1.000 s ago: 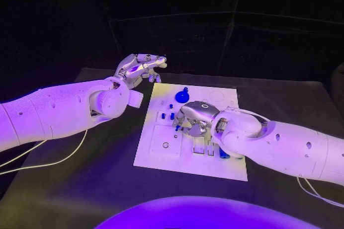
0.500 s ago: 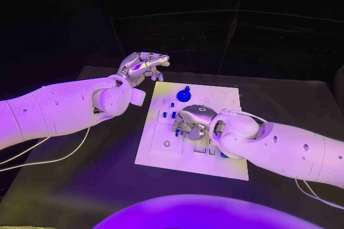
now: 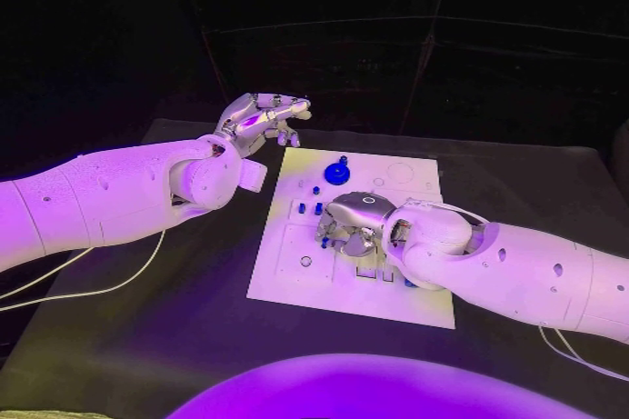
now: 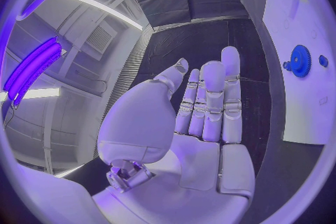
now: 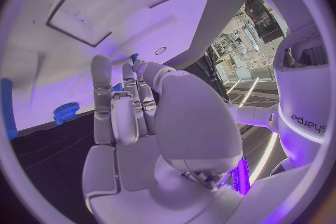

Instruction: Assemble the parts on the task board

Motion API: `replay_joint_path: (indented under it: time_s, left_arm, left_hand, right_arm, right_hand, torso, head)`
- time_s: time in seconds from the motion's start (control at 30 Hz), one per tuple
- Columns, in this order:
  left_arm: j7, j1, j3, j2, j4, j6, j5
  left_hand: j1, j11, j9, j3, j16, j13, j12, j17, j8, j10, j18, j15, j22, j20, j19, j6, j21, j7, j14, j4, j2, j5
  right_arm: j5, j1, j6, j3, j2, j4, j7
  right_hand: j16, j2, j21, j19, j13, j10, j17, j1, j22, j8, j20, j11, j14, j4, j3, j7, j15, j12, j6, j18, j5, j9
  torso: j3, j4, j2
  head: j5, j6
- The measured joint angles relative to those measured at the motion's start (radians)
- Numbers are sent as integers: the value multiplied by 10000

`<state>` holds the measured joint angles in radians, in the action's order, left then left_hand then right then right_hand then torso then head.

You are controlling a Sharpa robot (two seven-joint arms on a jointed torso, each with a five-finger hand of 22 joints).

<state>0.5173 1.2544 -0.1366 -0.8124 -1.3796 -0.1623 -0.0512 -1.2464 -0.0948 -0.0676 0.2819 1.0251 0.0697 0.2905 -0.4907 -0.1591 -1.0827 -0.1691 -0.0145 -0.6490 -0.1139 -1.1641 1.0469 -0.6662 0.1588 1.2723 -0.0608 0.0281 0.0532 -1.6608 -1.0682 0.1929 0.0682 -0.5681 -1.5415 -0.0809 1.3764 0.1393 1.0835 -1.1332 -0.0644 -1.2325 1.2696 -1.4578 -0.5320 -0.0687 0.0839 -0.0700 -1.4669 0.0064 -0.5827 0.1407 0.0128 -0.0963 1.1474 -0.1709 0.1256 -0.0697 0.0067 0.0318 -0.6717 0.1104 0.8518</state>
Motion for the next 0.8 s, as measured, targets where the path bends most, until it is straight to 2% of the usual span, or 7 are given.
replay_joint_path:
  time_s: [0.23,0.27,0.33,0.4,0.53,0.8]
  left_arm:
    - [-12,0,0,0,12,9,-1]
    - [-13,0,0,0,14,10,-1]
    - [-17,0,0,0,17,12,-1]
    - [-21,0,0,0,17,14,-1]
    - [-30,0,0,-2,20,17,-2]
    - [-46,0,0,-12,33,24,-2]
  left_hand:
    - [0,-1,-1,0,0,0,0,0,0,0,0,0,-1,0,0,0,0,0,0,0,0,0]
    - [0,0,-1,0,0,0,0,0,0,0,0,0,-1,0,0,0,0,0,0,0,0,0]
    - [0,0,-1,0,0,0,0,0,0,0,0,0,-1,0,0,0,0,0,0,0,0,0]
    - [0,0,-1,0,0,1,0,-1,0,0,0,0,-1,0,0,0,0,0,0,0,0,0]
    - [0,0,-1,0,1,1,0,34,0,0,0,0,11,0,0,-37,48,37,0,0,0,0]
    - [0,0,-2,0,1,1,0,46,0,0,0,0,11,0,0,-37,71,37,0,0,0,0]
  right_arm:
    - [-170,5,7,1,32,-4,-40]
    - [-190,6,5,1,41,-5,-43]
    - [-232,8,-14,2,60,-5,-49]
    - [-264,13,-61,8,82,-5,-54]
    - [-312,31,-183,31,97,18,-81]
    - [-364,16,-237,29,84,22,-131]
  right_hand:
    - [0,51,0,5,-8,23,-5,55,16,1,6,-23,0,-2,2,-7,0,13,-7,-1,0,5]
    - [0,12,0,36,-19,36,-14,99,23,1,37,-36,0,-40,40,31,0,16,-46,-1,1,8]
    - [0,99,0,78,-19,123,-48,271,75,1,78,-116,1,-87,85,73,-1,120,-88,0,84,14]
    - [0,222,-2,146,11,424,-101,486,175,39,146,-160,16,-80,200,162,-97,261,-208,0,217,15]
    - [0,371,-117,215,29,826,-168,743,364,39,216,-285,39,-77,419,187,-150,307,-349,-1,314,28]
    - [0,353,-117,252,33,931,-167,802,380,39,252,-318,1,-77,474,222,-183,307,-385,-1,351,28]
  torso:
    - [1,4,4]
    - [1,5,4]
    - [0,6,4]
    - [-1,6,4]
    - [-3,6,4]
    - [-4,6,4]
  head:
    - [2,8]
    - [2,8]
    - [3,8]
    - [3,15]
    - [9,29]
    - [13,55]
